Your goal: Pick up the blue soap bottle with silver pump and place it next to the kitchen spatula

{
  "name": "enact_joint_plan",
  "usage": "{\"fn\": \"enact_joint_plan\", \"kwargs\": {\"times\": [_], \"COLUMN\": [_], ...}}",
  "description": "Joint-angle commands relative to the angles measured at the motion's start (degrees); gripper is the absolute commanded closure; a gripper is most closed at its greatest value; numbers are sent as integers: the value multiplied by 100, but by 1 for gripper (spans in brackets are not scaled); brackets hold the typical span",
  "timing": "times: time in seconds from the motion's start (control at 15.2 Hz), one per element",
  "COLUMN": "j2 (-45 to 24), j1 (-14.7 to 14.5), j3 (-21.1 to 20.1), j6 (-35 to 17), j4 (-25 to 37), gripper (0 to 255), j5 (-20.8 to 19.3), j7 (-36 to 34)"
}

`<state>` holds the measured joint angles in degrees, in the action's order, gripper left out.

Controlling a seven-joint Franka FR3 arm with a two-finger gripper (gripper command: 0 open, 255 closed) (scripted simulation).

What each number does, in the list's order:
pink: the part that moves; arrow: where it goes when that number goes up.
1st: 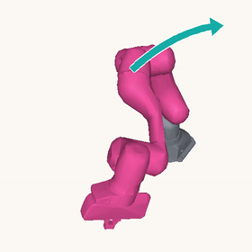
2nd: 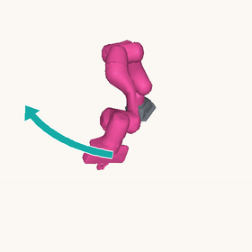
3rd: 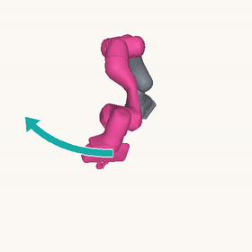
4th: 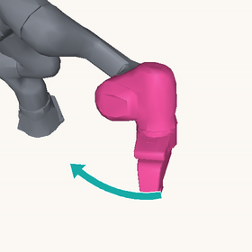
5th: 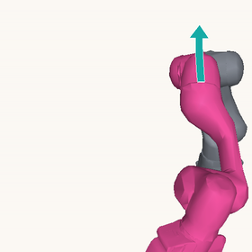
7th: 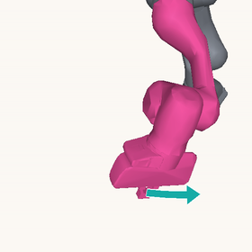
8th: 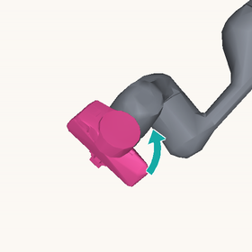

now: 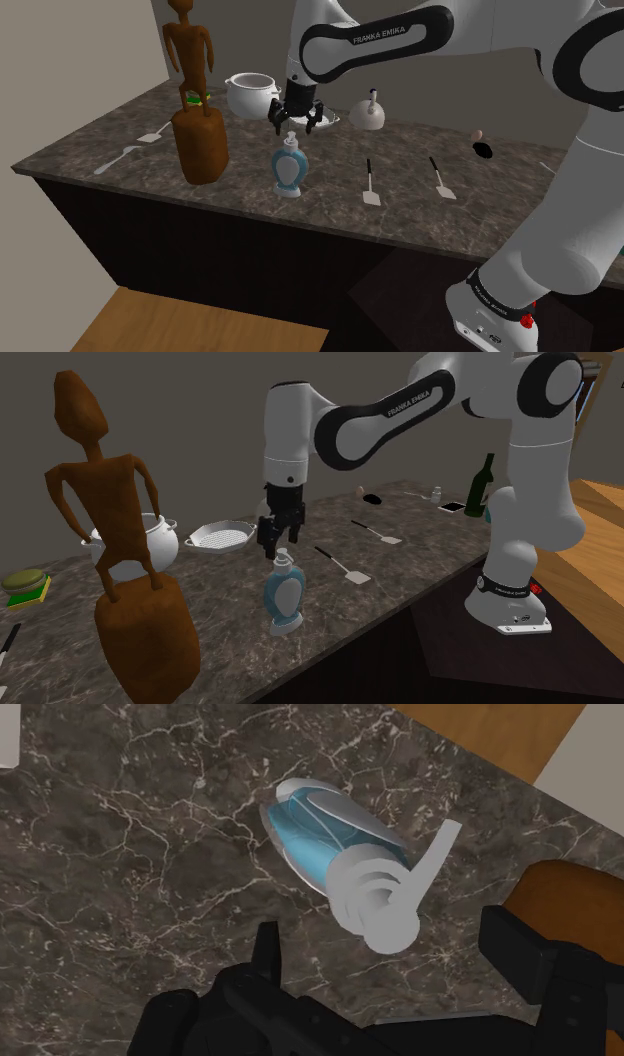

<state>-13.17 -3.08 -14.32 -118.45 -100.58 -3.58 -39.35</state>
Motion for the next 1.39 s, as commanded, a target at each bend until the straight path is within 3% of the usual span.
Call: {"fn": "enact_joint_plan", "kwargs": {"times": [0.0,0.26,0.79,0.86,1.32], "j2": [-86,-198,-199,-199,-200], "j1": [-11,-20,-20,-20,-19], "j3": [4,14,15,15,15], "j6": [-130,-366,-364,-364,-362], "j4": [-39,-166,-163,-163,-160], "gripper": [0,0,0,255,255], "j5": [-25,-62,-62,-62,-62], "j7": [-26,-50,-50,-50,-47]}}
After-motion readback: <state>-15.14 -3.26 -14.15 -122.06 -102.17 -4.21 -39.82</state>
